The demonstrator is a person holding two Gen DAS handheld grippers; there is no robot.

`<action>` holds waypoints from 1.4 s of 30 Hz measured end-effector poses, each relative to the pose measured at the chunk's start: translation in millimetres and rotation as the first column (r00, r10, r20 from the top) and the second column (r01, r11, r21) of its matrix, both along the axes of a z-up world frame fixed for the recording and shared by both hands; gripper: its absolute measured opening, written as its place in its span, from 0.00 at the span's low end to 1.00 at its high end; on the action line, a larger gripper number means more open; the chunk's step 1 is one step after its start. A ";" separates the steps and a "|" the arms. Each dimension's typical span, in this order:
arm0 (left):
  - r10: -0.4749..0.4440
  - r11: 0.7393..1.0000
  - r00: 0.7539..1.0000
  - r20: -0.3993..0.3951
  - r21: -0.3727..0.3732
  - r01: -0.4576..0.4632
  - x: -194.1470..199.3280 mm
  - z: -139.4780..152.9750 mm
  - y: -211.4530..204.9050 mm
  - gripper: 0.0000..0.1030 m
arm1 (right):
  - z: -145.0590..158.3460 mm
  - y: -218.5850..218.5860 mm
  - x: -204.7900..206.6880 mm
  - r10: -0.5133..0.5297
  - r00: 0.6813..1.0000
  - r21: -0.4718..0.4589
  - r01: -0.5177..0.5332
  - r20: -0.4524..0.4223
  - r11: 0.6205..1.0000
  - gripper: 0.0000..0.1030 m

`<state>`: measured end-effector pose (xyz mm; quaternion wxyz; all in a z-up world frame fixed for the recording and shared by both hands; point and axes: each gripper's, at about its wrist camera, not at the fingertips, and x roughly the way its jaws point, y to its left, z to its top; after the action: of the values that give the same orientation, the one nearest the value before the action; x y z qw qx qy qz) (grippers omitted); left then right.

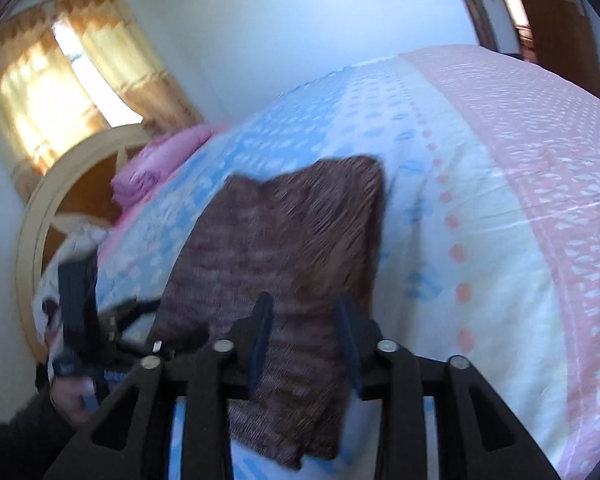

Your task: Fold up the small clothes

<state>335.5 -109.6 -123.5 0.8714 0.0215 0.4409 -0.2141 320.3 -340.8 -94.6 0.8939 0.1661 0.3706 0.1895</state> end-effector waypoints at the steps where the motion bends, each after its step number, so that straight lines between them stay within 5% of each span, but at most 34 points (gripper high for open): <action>1: -0.001 1.000 1.000 -0.002 -0.006 0.001 0.0 0.0 0.8 1.00 | -0.1 -7.4 8.8 -0.040 0.999 0.020 0.040 -0.007 0.999 0.56; 6: -0.004 0.999 1.000 -0.010 -0.041 0.003 1.1 -0.4 5.5 1.00 | -14.5 -24.6 53.9 -0.092 0.991 0.134 0.104 -0.093 0.986 0.57; 16: -0.019 0.998 1.000 0.002 -0.062 0.019 -1.6 1.2 5.7 0.96 | -31.9 -7.8 118.3 -0.032 0.988 0.077 0.044 -0.154 0.996 0.57; 21: -0.053 0.995 0.998 0.016 -0.085 0.054 -5.6 3.3 3.2 0.80 | -43.1 -3.9 133.0 0.048 0.985 0.174 -0.019 -0.165 0.985 0.31; 24: -0.069 0.995 0.997 0.028 -0.070 0.071 -9.2 4.8 -2.0 0.72 | -49.1 -8.1 134.4 0.071 0.983 0.237 -0.029 -0.168 0.971 0.25; 28: -0.082 0.996 0.996 0.039 -0.040 0.084 -13.4 7.9 -8.3 0.64 | -44.1 1.1 127.6 0.050 0.989 0.175 -0.025 -0.138 0.984 0.23; 33: -0.053 0.996 0.999 0.006 -0.067 0.053 -14.5 12.9 -5.9 0.34 | -28.7 16.9 116.3 0.014 0.997 0.051 -0.010 -0.082 0.999 0.21; 42: -0.035 0.999 0.999 -0.008 -0.031 0.035 -23.8 30.7 -6.5 0.22 | 5.9 30.1 89.7 -0.006 1.000 0.052 0.007 -0.020 0.999 0.20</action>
<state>311.7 -116.1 -92.8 0.8659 0.0147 0.4406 -0.2362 410.1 -310.7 -88.7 0.8861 0.1926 0.3739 0.1947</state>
